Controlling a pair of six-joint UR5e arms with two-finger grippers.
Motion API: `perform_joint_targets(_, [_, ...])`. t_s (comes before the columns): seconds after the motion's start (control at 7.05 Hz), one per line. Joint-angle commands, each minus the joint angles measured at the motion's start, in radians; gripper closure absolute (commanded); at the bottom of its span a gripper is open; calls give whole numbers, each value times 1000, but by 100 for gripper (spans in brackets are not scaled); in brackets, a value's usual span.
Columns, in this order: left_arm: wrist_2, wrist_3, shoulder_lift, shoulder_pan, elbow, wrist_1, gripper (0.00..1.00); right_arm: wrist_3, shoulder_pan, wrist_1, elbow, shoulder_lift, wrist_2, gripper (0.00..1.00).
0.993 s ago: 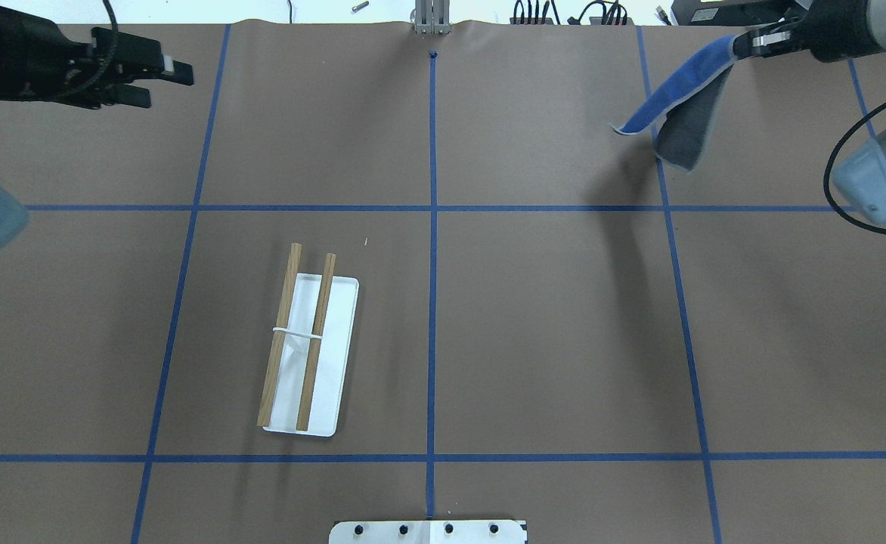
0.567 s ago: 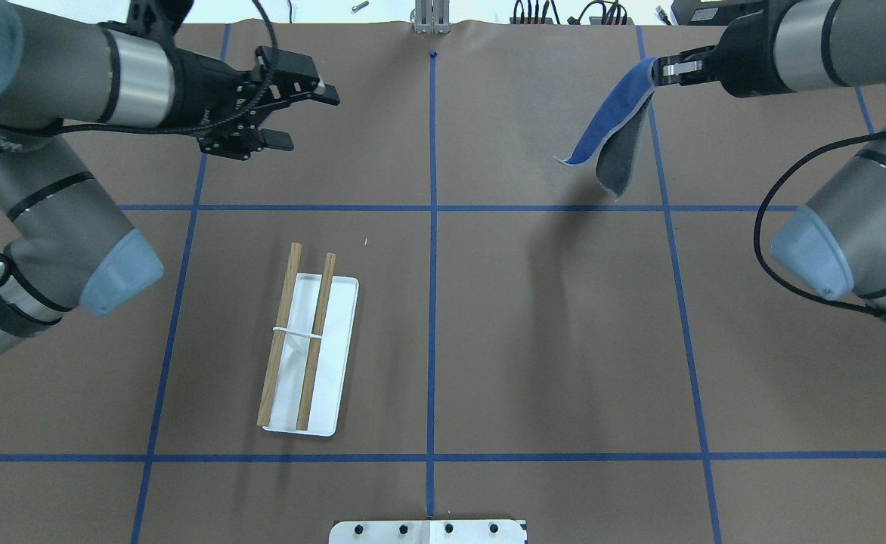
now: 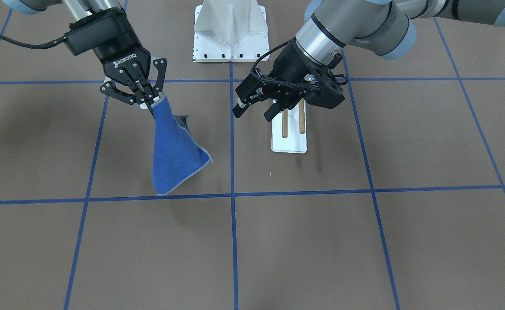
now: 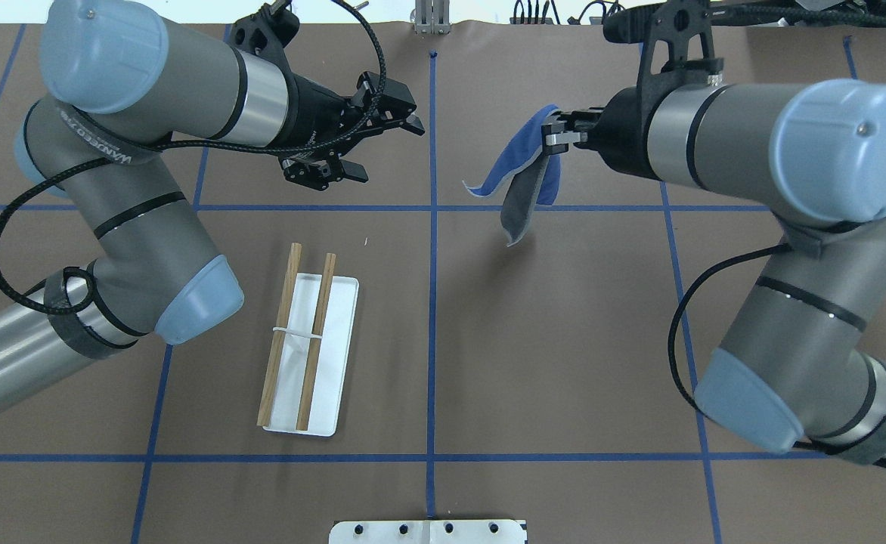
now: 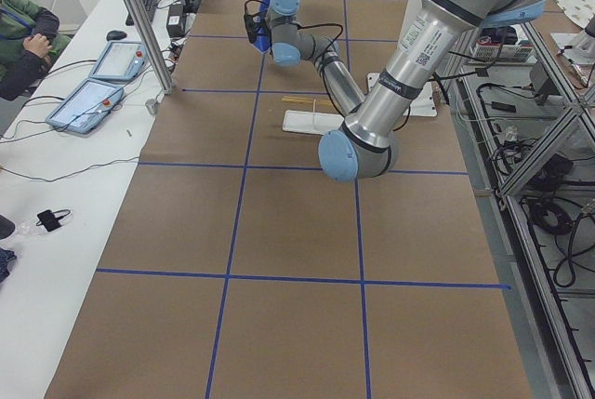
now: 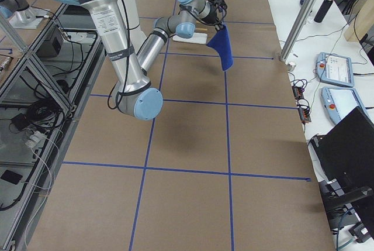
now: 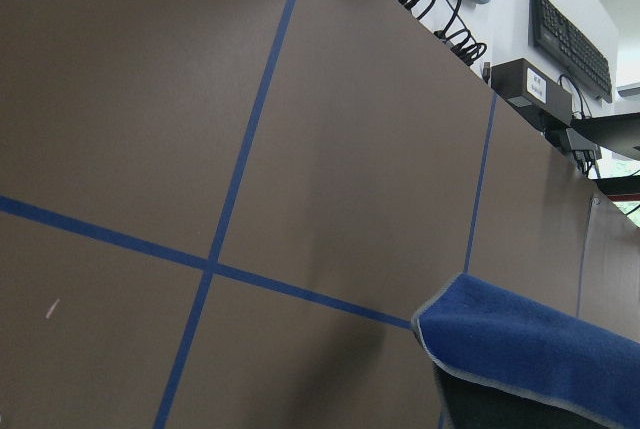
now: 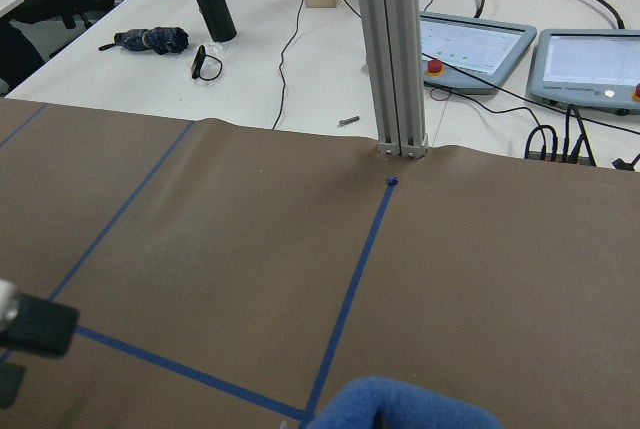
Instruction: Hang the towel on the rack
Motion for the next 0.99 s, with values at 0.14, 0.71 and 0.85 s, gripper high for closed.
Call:
perform_joint_targets(0.14, [101, -62, -30, 89, 3, 4, 2, 32, -205, -9, 50, 44, -255, 100])
perform_joint_targets(0.71, [103, -113, -29, 98, 0, 3, 23, 45, -290, -9, 54, 56, -373, 100])
perform_joint_targets(0.85, [104, -107, -23, 98, 0, 4, 25, 45, -290, -9, 53, 62, -373, 100])
